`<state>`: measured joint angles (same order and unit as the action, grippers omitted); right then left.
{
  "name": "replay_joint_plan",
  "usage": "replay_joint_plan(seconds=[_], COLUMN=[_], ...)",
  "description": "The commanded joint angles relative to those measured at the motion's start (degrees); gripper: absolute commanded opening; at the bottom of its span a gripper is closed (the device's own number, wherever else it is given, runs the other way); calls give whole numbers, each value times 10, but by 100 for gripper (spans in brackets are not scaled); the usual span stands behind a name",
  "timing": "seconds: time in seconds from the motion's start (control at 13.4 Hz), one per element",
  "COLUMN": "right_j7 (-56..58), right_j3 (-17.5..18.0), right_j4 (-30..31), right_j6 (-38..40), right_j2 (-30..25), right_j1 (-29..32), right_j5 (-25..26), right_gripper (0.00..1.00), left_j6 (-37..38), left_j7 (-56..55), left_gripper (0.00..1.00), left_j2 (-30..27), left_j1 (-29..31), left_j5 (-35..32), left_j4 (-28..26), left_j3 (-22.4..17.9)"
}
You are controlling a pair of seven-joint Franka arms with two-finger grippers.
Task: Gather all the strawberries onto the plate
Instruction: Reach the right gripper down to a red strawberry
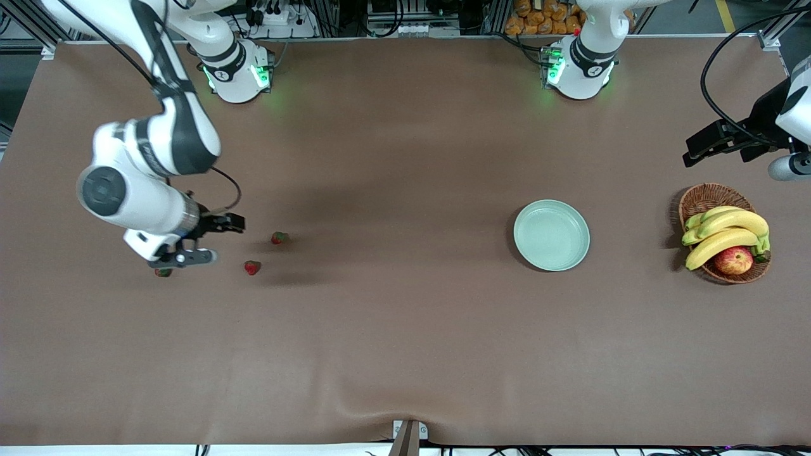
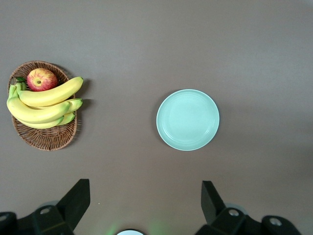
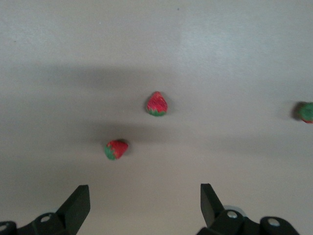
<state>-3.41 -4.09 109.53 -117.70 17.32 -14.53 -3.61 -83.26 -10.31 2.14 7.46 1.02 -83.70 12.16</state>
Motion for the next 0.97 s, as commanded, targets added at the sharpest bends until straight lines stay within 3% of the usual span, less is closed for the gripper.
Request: replay_joint_plan(seconds=[0.0, 0.3, 0.52, 0.9], right_j7=[-7, -24, -105, -123], right_j3=[-4, -3, -4, -3], right_j4=[13, 78, 78, 79], right_j6=[-41, -143, -169, -188], right_j2=[26, 43, 67, 93], right_j1=[-3, -15, -60, -73], right_j5=[-9, -10, -9, -10], right_gripper=[100, 100, 100, 100], left_j6=[-2, -2, -21, -22], left_j7=[10, 11, 12, 63], left_gripper=[100, 100, 100, 100], left_j2=[3, 3, 12, 12], left_j1=[0, 4, 6, 10], left_j5=[-3, -3, 0, 2], left_j4=[8, 8, 12, 12], left_j3=[2, 2, 1, -7])
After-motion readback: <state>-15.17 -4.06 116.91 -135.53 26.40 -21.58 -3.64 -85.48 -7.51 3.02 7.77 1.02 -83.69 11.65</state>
